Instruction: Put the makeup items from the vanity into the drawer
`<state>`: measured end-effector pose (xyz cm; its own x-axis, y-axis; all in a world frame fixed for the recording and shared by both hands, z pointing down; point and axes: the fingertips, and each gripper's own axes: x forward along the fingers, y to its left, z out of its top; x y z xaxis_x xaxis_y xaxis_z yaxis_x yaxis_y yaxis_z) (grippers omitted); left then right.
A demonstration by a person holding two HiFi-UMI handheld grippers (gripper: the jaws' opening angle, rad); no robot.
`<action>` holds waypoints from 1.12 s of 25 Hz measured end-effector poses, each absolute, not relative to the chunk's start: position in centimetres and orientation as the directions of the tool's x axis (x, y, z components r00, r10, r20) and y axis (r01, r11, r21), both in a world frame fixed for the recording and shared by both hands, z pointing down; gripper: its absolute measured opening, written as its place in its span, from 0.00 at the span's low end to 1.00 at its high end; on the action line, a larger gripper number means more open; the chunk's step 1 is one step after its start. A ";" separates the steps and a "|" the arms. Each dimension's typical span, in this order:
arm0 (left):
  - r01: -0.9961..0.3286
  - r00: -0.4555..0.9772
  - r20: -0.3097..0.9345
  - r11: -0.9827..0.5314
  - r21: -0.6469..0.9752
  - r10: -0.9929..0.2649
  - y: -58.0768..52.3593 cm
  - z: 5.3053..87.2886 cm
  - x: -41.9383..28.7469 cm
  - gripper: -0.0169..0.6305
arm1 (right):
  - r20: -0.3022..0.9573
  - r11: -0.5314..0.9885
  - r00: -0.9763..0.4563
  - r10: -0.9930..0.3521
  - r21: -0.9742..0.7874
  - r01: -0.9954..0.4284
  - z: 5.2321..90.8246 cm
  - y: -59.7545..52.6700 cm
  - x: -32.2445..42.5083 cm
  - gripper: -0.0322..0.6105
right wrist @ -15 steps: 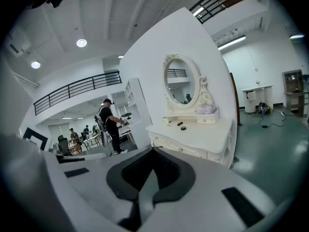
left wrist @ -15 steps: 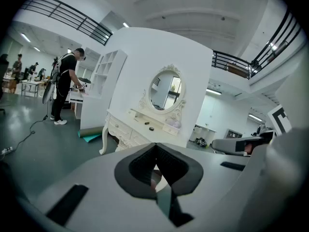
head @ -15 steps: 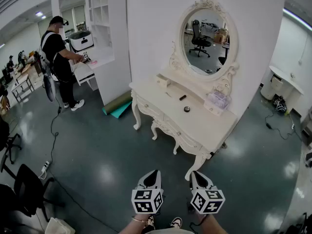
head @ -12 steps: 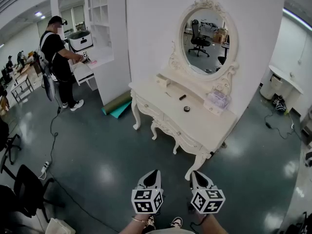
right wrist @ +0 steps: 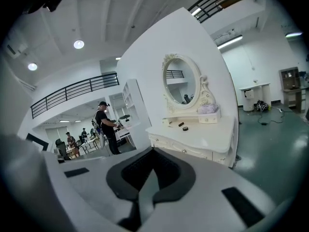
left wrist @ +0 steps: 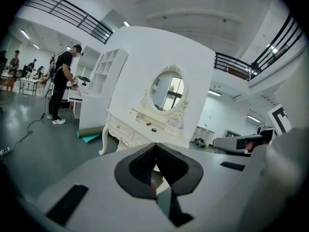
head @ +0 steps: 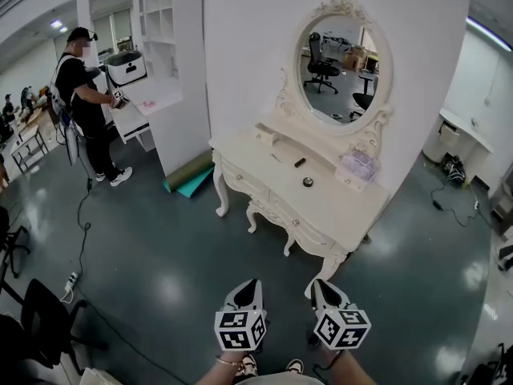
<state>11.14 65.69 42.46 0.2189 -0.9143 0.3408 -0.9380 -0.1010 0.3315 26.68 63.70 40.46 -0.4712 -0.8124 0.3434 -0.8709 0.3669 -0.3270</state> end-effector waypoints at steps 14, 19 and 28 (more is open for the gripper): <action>-0.950 0.204 0.363 -0.094 0.298 -0.909 62.0 43.5 2.9 0.04 | 0.383 0.254 -0.387 -0.839 -0.353 -0.900 42.7 60.2 23.2 0.08; -0.951 0.197 0.387 -0.080 0.298 -0.901 60.2 44.7 1.9 0.04 | 0.390 0.255 -0.389 -0.835 -0.352 -0.900 43.2 57.3 22.3 0.08; -0.962 0.141 0.404 -0.028 0.273 -0.904 52.8 45.4 -0.4 0.04 | 0.401 0.324 -0.463 -0.790 -0.368 -0.872 44.5 48.8 18.8 0.07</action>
<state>-0.38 52.77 45.43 0.1409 -0.9039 0.4039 -0.9617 -0.0281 0.2726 18.80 48.76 44.49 -0.4629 -0.7904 0.4012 -0.8716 0.3236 -0.3682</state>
